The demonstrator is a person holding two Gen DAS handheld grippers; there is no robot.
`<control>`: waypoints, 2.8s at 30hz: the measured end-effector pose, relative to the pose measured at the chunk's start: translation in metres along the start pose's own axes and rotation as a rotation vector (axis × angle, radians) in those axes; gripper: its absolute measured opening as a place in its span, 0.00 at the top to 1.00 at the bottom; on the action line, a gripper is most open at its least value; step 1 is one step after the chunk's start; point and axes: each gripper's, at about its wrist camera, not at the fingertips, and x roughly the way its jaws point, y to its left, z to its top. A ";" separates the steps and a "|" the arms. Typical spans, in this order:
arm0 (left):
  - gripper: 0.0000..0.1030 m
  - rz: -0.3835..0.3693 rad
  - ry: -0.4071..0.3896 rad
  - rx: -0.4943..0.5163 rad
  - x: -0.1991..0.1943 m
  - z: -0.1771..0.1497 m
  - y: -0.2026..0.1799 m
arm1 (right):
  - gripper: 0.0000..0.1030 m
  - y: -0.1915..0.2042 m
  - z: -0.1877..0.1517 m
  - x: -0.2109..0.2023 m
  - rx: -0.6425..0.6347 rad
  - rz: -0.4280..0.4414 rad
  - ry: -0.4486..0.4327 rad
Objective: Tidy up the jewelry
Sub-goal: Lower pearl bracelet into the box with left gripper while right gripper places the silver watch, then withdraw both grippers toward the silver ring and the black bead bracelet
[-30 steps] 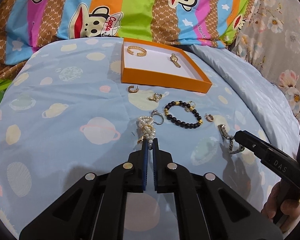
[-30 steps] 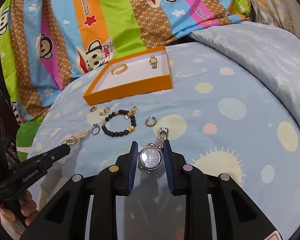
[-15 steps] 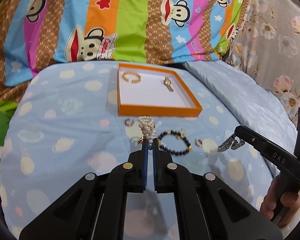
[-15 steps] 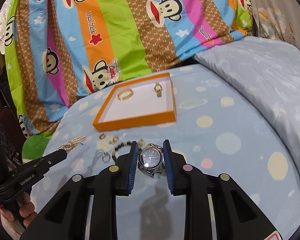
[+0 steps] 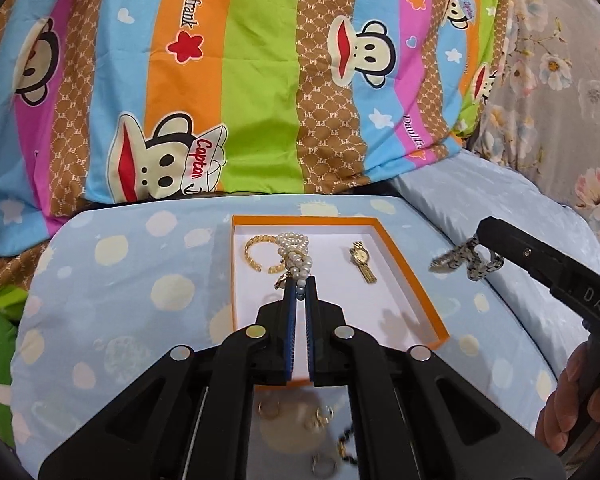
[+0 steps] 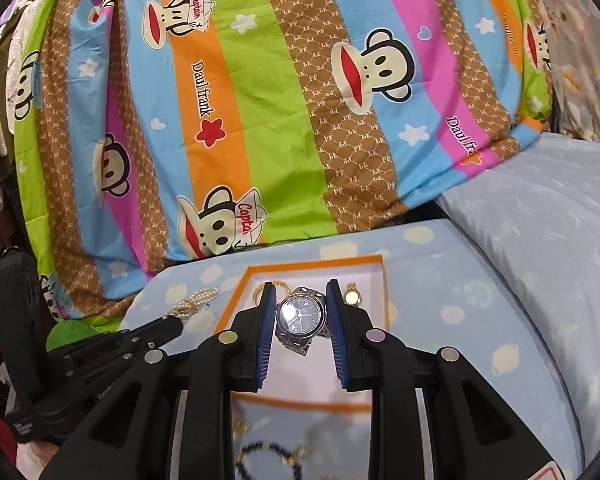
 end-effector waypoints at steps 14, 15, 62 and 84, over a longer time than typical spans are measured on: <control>0.96 0.033 0.117 -0.040 0.077 -0.023 0.017 | 0.76 -0.025 -0.053 0.085 0.012 -0.023 0.207; 0.96 0.036 0.122 -0.043 0.079 -0.025 0.018 | 0.76 -0.025 -0.056 0.086 0.013 -0.028 0.219; 0.49 0.112 0.141 -0.125 -0.032 -0.128 0.032 | 0.50 0.018 -0.149 -0.015 0.010 -0.011 0.257; 0.49 0.037 0.165 -0.090 -0.029 -0.130 0.025 | 0.93 0.014 -0.144 -0.007 0.025 -0.046 0.257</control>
